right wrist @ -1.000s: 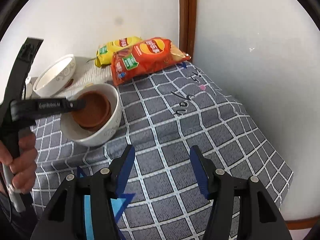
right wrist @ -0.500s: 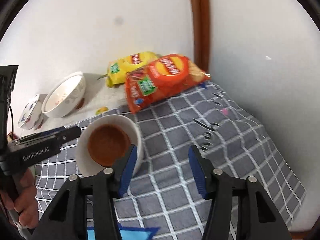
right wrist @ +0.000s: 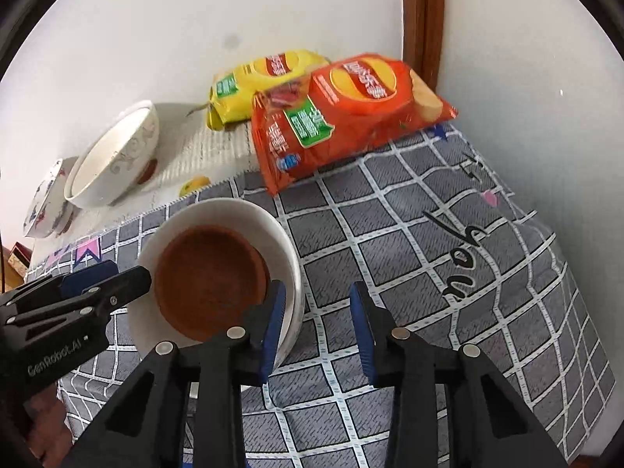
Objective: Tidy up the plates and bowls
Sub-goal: 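Grasp the white bowl rim with both grippers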
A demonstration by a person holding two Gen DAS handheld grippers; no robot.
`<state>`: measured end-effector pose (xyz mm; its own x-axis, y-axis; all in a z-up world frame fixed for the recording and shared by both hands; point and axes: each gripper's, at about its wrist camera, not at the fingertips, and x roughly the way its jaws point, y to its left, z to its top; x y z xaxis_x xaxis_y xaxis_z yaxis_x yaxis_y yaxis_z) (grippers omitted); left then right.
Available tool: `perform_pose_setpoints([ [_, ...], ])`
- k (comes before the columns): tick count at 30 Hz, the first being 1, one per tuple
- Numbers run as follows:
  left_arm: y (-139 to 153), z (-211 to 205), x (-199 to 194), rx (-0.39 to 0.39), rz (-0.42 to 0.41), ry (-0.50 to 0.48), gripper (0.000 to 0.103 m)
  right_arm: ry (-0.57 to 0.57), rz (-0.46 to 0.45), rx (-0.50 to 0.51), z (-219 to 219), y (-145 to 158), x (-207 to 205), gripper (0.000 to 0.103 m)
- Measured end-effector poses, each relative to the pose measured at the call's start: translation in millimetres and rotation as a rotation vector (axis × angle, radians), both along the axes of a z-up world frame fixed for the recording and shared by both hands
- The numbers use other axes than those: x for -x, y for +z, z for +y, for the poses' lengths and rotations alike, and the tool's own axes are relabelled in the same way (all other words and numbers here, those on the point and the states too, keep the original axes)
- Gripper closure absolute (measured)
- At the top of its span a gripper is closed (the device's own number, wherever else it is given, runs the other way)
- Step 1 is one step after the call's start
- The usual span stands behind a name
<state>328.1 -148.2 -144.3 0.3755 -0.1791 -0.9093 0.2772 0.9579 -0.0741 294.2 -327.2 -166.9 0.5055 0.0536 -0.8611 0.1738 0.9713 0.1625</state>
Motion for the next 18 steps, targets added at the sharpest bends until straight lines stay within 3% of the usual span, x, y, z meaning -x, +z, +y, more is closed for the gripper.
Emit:
perform_pose_setpoints([
  [18,-22.6,-7.0,-1.0,-0.029,0.037,-0.006,0.059,-0.022,0.006,0.026,0.2,-13.1,-12.5,0.068],
])
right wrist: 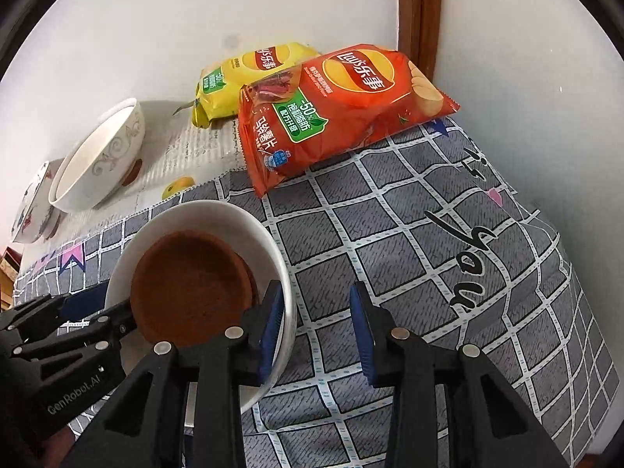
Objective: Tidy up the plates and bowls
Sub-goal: 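Grasp the white bowl rim with both grippers, then lift the white bowl with both grippers and carry it toward the pink plate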
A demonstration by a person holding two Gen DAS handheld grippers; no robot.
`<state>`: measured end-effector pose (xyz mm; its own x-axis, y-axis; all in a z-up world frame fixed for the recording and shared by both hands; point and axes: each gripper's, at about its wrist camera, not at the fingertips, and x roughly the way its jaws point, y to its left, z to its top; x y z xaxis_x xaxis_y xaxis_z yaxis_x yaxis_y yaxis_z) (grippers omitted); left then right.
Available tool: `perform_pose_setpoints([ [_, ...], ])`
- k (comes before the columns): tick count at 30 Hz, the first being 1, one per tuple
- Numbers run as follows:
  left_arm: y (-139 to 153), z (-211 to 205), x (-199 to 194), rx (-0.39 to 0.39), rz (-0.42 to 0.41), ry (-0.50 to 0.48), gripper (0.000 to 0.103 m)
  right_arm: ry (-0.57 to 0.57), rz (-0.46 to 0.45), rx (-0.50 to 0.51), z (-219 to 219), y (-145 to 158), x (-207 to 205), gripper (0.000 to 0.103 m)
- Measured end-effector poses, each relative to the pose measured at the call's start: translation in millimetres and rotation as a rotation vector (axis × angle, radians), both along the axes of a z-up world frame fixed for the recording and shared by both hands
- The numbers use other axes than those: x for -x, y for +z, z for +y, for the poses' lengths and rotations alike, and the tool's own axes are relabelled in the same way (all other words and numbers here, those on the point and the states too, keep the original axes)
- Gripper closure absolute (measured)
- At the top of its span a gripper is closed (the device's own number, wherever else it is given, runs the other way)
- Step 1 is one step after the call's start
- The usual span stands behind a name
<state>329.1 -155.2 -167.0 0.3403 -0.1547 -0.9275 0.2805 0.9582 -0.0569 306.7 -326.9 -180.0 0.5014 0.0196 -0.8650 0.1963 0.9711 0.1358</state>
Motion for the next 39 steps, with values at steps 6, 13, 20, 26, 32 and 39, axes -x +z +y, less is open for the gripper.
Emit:
perform_pose_setpoints([
  [6,-1.5,-2.4,0.2,-0.005,-0.007,-0.005,0.059,0.021,0.032,-0.006,0.9,-3.1,-4.2,0.071],
  [13,-0.8,-8.7,1.6,0.005,-0.008,-0.02,0.073,0.038,0.061,-0.025,1.0,-7.1,-7.6,0.071],
  [20,0.3,-14.9,5.5,0.009,-0.017,-0.024,0.079,0.047,0.071,-0.037,1.6,-10.4,-10.9,0.071],
  [26,1.0,-16.4,7.4,0.009,-0.034,-0.027,0.083,0.046,0.069,-0.03,2.9,-10.2,-12.8,0.071],
  [32,0.0,-17.1,8.0,0.014,-0.029,-0.028,0.083,0.034,0.056,-0.04,-0.9,-10.8,-6.9,0.071],
  [39,-3.2,-16.2,5.2,0.044,0.007,-0.031,0.086,0.048,0.055,-0.049,2.6,-10.0,-11.1,0.082],
])
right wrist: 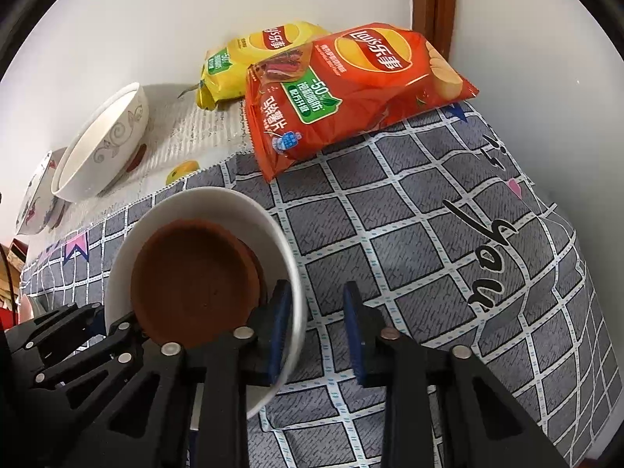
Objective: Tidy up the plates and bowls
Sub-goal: 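Lift the white bowl with both grippers and carry it toward the pink plate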
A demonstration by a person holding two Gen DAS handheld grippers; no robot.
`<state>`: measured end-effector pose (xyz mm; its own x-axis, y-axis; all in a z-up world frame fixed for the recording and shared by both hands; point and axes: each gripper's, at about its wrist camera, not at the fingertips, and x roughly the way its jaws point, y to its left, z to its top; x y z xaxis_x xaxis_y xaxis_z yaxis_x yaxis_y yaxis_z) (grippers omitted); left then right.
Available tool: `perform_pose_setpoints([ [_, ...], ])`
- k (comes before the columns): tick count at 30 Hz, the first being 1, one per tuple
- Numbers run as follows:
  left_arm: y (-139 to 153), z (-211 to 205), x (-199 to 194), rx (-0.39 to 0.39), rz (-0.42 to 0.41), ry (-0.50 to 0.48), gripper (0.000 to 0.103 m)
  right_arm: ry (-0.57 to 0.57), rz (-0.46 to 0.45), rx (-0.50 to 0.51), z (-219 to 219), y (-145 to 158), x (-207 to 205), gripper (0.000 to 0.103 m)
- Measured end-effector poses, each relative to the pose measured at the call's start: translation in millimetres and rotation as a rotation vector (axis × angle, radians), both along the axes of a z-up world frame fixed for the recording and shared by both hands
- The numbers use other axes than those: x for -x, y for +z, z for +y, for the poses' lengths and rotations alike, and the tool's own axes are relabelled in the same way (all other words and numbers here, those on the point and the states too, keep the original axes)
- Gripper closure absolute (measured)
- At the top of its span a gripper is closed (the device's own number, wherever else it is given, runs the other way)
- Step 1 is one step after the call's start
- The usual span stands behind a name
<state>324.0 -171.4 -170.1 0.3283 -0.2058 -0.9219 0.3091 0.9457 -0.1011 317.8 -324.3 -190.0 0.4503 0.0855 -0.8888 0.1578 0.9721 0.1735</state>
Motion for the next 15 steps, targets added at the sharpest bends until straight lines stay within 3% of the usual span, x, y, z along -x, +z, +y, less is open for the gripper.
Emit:
perform_pose_setpoints([
  [3,-0.9,1.3,-2.2,0.013,0.014,0.001,0.086,0.015,-0.007,0.0,4.3,0.9,-1.2,0.088],
  [11,-1.1,2.6,-1.2,0.027,0.012,0.006,0.085,0.018,0.006,0.025,5.9,2.0,-3.4,0.088],
  [15,-0.7,5.3,-0.8,0.044,0.01,0.018,0.086,0.001,-0.014,0.005,8.1,2.6,-1.0,0.095],
])
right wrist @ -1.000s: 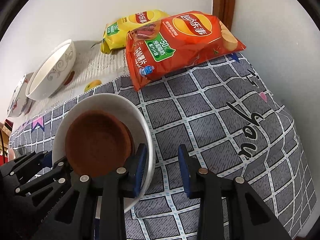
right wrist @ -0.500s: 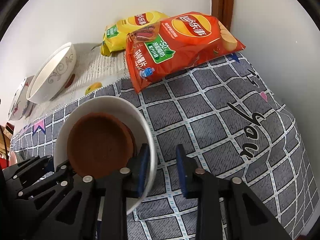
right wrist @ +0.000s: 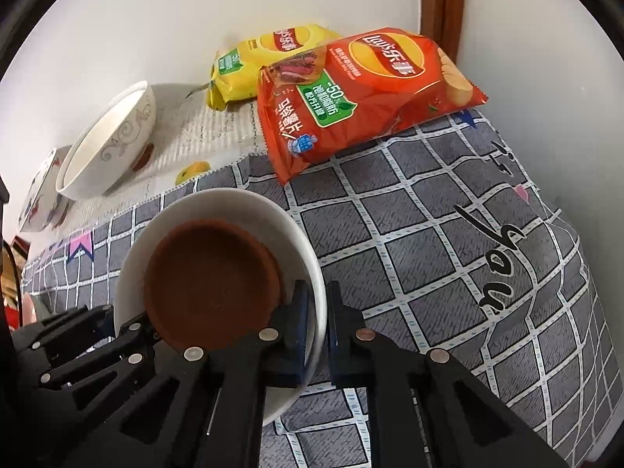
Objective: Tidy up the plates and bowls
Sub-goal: 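Lift the white bowl with both grippers and carry it toward the pink plate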
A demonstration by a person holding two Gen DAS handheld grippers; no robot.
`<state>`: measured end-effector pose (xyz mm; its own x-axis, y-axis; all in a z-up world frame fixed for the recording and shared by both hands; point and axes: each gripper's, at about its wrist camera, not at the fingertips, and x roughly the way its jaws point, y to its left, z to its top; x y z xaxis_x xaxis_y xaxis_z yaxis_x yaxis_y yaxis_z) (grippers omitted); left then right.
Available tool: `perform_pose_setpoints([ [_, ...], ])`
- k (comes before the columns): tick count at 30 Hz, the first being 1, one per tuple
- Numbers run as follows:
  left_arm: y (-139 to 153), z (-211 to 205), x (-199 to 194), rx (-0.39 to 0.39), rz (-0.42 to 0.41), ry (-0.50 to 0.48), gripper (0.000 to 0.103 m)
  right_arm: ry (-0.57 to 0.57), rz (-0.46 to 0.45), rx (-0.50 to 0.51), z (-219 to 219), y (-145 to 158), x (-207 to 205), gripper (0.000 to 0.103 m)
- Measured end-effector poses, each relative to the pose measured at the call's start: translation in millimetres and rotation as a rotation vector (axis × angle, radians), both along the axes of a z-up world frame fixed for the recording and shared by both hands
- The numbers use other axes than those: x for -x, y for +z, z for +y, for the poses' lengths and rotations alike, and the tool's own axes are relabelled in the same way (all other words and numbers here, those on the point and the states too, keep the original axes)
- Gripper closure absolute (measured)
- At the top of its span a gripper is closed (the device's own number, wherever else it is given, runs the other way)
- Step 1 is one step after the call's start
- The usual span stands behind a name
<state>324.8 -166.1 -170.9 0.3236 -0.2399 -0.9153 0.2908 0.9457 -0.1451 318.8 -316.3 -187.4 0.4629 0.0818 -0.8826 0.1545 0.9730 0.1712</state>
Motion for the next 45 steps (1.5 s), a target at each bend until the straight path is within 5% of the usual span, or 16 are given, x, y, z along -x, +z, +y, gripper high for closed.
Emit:
perform_pose_setpoints([
  [22,4.7,5.2,6.6,0.001,-0.004,0.001,0.087,-0.041,-0.017,-0.038,-2.0,3.9,12.9,0.095],
  [45,68.0,61.1,65.8,0.019,-0.071,0.059,0.088,-0.015,-0.083,-0.038,49.3,68.8,70.4,0.095],
])
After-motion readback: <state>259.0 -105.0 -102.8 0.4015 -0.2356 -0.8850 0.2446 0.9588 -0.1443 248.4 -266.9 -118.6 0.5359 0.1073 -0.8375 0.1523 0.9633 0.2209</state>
